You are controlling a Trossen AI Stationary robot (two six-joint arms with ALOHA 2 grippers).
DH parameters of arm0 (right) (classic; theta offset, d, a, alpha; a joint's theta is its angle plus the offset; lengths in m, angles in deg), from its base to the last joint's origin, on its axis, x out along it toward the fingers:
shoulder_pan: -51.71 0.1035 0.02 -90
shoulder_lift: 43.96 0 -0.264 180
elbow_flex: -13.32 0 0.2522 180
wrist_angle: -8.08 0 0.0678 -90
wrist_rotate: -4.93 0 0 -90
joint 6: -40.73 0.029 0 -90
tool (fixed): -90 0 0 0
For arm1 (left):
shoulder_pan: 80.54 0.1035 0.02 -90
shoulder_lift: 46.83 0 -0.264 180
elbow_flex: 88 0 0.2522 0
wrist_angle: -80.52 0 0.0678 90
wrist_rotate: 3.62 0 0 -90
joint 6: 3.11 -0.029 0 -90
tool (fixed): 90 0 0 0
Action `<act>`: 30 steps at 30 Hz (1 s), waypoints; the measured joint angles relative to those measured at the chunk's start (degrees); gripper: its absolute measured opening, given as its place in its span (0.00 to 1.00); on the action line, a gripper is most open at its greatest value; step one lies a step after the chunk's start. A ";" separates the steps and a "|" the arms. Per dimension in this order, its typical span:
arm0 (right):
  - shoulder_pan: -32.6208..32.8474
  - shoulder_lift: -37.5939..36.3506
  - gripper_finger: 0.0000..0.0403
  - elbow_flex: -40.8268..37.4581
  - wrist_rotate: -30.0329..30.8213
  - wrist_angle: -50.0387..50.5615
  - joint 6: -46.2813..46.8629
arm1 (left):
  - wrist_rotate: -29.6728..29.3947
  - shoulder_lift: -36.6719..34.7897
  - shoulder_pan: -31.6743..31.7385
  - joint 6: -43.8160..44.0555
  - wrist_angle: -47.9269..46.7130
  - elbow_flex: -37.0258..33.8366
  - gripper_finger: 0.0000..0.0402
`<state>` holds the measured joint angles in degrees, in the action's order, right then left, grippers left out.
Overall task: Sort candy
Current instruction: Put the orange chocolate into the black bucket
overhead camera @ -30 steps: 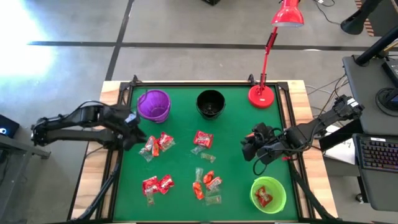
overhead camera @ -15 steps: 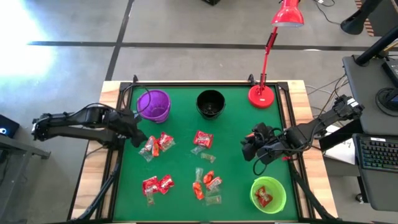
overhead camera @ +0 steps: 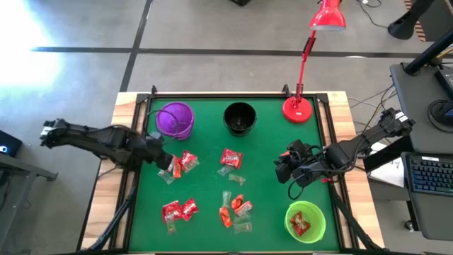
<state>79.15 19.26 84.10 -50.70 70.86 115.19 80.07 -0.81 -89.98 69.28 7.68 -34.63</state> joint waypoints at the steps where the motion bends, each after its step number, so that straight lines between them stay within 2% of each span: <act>1: 0.00 0.00 0.35 0.00 -0.02 0.00 0.01 | -0.78 0.85 -1.23 2.31 -0.01 0.00 0.38; 8: 0.00 0.00 0.35 0.00 0.13 0.00 -0.10 | -3.77 7.65 -7.76 10.97 0.00 0.01 0.38; 12: 0.00 0.02 0.35 0.00 0.15 0.00 -0.10 | -3.76 11.66 -8.29 12.53 1.16 -0.01 0.38; 20: 0.00 -0.21 0.35 0.01 0.04 -0.01 -2.49 | -3.72 18.20 -8.27 13.77 10.11 -0.01 0.38; 25: 0.00 -0.39 0.35 2.77 -1.84 0.18 -7.09 | -3.72 21.80 -8.27 18.54 10.00 -0.01 0.38; 30: 0.00 -0.44 0.35 7.91 -1.85 0.23 -15.58 | -3.76 24.72 -8.27 20.84 9.71 -0.01 0.38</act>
<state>79.15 18.82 92.01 -52.56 71.09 99.61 76.31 23.91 -98.26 90.12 17.40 -34.64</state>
